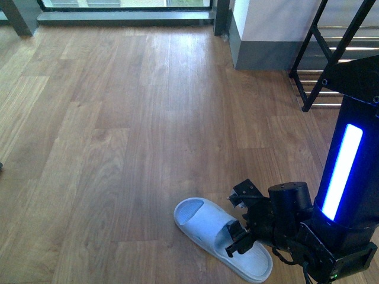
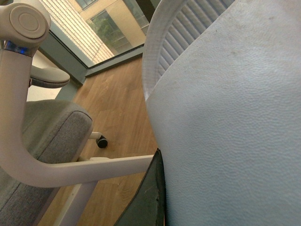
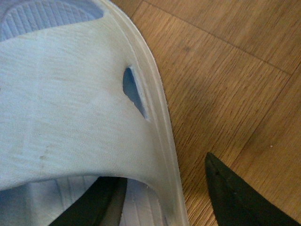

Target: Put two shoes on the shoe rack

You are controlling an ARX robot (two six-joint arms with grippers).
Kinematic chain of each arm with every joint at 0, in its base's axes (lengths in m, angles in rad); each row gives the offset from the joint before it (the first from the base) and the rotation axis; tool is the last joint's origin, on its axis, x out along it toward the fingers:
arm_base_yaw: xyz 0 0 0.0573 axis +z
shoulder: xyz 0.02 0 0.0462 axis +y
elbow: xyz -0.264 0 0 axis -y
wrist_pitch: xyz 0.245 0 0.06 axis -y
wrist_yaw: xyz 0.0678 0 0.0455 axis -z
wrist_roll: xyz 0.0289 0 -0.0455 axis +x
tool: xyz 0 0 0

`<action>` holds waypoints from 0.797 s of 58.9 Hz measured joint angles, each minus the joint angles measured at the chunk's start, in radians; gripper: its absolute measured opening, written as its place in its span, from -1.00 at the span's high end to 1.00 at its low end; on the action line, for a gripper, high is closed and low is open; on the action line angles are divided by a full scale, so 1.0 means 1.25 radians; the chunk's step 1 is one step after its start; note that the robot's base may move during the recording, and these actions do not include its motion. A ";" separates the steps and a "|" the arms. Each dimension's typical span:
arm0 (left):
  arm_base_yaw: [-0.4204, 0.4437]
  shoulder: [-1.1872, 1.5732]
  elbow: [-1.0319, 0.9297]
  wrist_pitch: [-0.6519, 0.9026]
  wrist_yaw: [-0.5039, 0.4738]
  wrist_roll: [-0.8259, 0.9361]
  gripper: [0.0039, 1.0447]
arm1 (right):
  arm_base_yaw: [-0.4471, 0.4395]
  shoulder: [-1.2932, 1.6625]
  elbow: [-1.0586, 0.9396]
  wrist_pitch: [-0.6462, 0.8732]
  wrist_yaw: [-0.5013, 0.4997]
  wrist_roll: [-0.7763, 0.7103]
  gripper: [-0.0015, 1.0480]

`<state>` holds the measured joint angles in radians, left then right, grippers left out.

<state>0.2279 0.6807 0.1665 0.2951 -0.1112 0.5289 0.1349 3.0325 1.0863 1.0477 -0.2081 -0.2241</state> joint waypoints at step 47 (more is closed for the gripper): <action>0.000 0.000 0.000 0.000 0.000 0.000 0.97 | 0.017 0.028 -0.035 0.204 0.150 0.043 0.97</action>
<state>0.2279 0.6807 0.1665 0.2951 -0.1112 0.5293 0.1566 3.0676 1.0420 1.3022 -0.0200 -0.1703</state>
